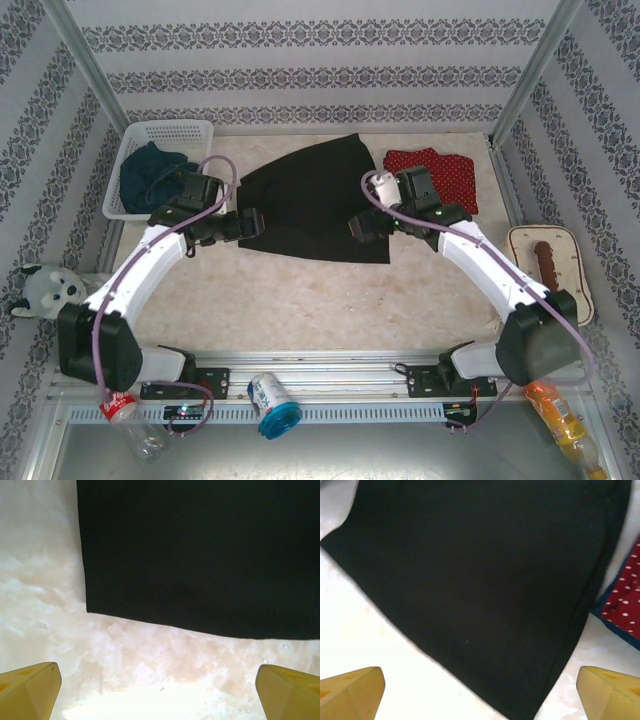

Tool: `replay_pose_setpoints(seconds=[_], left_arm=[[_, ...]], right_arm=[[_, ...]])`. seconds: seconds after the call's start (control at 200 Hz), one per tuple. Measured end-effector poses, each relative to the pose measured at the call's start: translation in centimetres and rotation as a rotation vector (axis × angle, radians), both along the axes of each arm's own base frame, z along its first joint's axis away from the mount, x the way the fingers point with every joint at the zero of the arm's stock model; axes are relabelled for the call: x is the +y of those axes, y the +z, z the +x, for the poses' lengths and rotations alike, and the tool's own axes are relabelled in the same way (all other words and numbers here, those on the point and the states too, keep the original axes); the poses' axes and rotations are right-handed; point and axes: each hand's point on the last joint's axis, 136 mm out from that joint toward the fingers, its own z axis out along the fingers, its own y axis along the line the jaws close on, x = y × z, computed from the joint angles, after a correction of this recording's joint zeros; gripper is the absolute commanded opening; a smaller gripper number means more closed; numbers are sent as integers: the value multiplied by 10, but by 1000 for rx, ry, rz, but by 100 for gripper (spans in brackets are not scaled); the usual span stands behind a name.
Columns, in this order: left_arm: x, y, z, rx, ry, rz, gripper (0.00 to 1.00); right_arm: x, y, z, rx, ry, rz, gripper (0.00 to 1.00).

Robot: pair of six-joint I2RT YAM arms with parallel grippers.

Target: Fold and stack the skirts

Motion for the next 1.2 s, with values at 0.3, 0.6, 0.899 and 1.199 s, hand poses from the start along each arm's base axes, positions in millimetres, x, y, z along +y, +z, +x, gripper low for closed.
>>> replay_pose_setpoints(seconds=[0.3, 0.6, 0.899, 1.199], left_arm=[[-3, -66, 16, 205, 168, -45, 100], [5, -81, 43, 215, 215, -2, 99], [17, -110, 60, 275, 237, 18, 84], [10, -114, 66, 283, 191, 1, 62]], right_arm=[[-31, -90, 9, 336, -480, 188, 81], [-46, -137, -34, 524, -697, 229, 69], [-47, -145, -40, 569, -819, 309, 63], [-37, -148, -34, 578, -838, 357, 61]])
